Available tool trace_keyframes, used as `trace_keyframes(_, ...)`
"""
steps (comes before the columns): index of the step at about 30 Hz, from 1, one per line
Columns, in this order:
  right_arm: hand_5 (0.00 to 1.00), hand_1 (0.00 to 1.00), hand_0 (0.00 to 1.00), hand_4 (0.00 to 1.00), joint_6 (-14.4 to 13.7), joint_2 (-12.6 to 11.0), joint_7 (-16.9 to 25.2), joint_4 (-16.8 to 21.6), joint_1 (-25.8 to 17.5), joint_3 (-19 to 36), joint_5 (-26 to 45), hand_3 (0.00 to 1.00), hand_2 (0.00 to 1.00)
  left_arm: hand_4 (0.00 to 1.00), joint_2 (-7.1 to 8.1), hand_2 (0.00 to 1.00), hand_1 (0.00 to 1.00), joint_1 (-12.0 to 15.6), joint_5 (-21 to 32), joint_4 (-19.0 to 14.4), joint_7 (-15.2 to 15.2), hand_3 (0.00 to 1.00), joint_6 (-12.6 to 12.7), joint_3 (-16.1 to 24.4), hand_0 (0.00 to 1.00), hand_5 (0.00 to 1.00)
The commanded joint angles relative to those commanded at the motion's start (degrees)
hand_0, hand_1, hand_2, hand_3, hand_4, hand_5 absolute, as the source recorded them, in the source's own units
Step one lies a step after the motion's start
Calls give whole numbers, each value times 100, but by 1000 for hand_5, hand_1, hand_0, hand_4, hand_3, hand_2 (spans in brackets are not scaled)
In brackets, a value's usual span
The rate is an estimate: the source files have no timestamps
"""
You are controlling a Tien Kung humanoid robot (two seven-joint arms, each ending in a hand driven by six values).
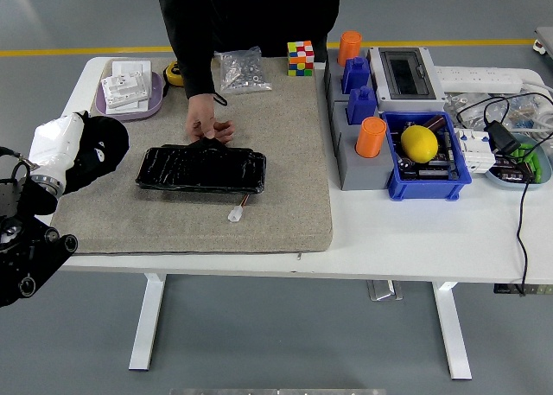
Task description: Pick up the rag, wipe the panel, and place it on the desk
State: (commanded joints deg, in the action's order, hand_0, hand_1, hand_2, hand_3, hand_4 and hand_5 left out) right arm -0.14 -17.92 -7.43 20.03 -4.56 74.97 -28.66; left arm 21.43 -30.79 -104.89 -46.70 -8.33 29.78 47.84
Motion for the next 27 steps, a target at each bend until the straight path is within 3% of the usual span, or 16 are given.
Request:
trace_keyframes(1,659,555,718,998,-1,2,0,1,0,-2,0,635,676,2,-16,516,280,13,0,10,11,422,4,4,303,2)
trace_keyframes(6,659,555,718,998,-1,13,3,3,-1,-11,5,635,676,2,-76,516,280,55,24,81,31,422,-35,-32,303,2)
trace_keyframes(7,658,555,716,998,-2,14,5,4,2,-16,8,635,676,2,-88,590,465,63,32,108,33,468,-55,-45,355,2)
trace_keyframes(12,658,555,716,998,-4,19,9,8,7,-17,10,635,676,2,-106,590,465,70,54,251,36,468,-95,-108,355,2)
trace_keyframes(13,660,555,718,998,-5,20,8,10,3,-8,7,634,676,6,-103,635,562,75,65,281,30,486,-116,-104,421,2)
trace_keyframes(18,660,555,718,998,-7,19,3,10,-3,3,2,634,676,6,-83,635,562,80,50,338,-19,486,-214,-97,421,2)
trace_keyframes(19,658,555,716,998,-8,19,4,9,-2,3,6,634,676,76,-83,672,624,79,57,348,-24,505,-220,-96,460,2)
trace_keyframes(24,658,555,716,998,-18,20,14,9,1,-12,14,634,676,76,-62,672,624,86,79,347,-55,505,-319,-109,460,2)
trace_keyframes(25,659,556,716,998,-19,21,14,6,-1,-17,16,633,676,267,-56,801,756,89,91,346,-82,534,-378,-106,493,2)
trace_keyframes(27,659,556,716,998,-20,21,13,5,-5,-24,17,633,676,267,-41,801,756,90,122,341,-86,534,-442,-110,493,2)
